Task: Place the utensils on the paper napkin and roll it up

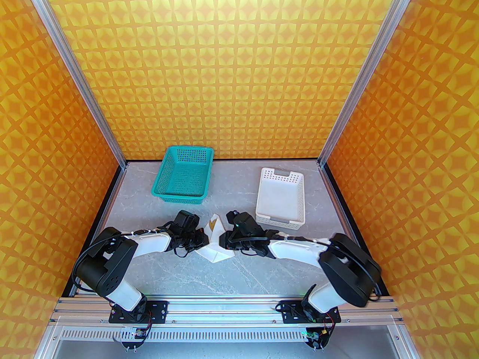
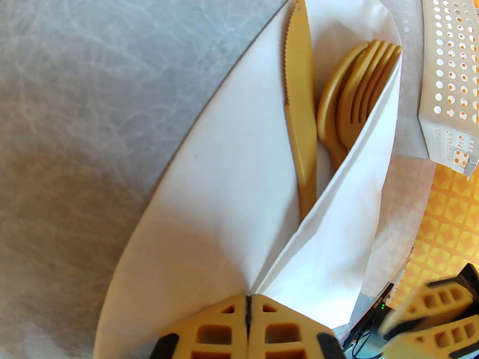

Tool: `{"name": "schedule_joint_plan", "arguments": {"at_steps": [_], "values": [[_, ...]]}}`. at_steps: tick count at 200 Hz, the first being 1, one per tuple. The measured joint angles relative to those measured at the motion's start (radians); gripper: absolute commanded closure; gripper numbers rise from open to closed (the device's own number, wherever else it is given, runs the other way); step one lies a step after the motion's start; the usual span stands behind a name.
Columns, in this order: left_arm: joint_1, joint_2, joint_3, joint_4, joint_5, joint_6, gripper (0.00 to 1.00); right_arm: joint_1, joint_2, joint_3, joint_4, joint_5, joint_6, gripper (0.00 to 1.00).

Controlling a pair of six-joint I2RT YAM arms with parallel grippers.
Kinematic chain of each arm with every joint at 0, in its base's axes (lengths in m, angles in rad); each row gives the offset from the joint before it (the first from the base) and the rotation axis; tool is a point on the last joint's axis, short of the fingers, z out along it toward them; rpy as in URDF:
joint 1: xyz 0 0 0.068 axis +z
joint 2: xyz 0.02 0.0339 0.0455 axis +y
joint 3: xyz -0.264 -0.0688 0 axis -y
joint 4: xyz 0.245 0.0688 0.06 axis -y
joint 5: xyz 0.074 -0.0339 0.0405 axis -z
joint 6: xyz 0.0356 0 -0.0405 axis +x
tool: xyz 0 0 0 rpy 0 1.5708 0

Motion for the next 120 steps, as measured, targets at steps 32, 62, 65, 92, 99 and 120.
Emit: {"name": "schedule_joint_plan", "arguments": {"at_steps": [32,62,65,92,99,120], "values": [[-0.001,-0.002,0.000,-0.002,-0.007,0.004,1.00,0.000,-0.008,-0.012,-0.076,0.001,-0.019,1.00],[-0.002,-0.008,0.000,-0.010,-0.023,0.008,1.00,0.000,-0.008,-0.055,-0.101,0.001,-0.019,1.00],[-0.002,-0.008,0.000,-0.011,-0.023,0.008,1.00,0.000,-0.008,-0.059,-0.104,0.001,-0.019,1.00],[-0.002,-0.008,0.002,-0.016,-0.026,0.011,1.00,0.000,-0.018,-0.085,-0.114,0.001,-0.019,1.00],[-0.002,-0.008,0.003,-0.017,-0.027,0.012,1.00,0.000,-0.022,-0.090,-0.113,0.002,-0.019,1.00],[-0.002,-0.008,0.003,-0.018,-0.028,0.013,1.00,0.000,-0.026,-0.100,-0.112,0.002,-0.019,1.00]]}}
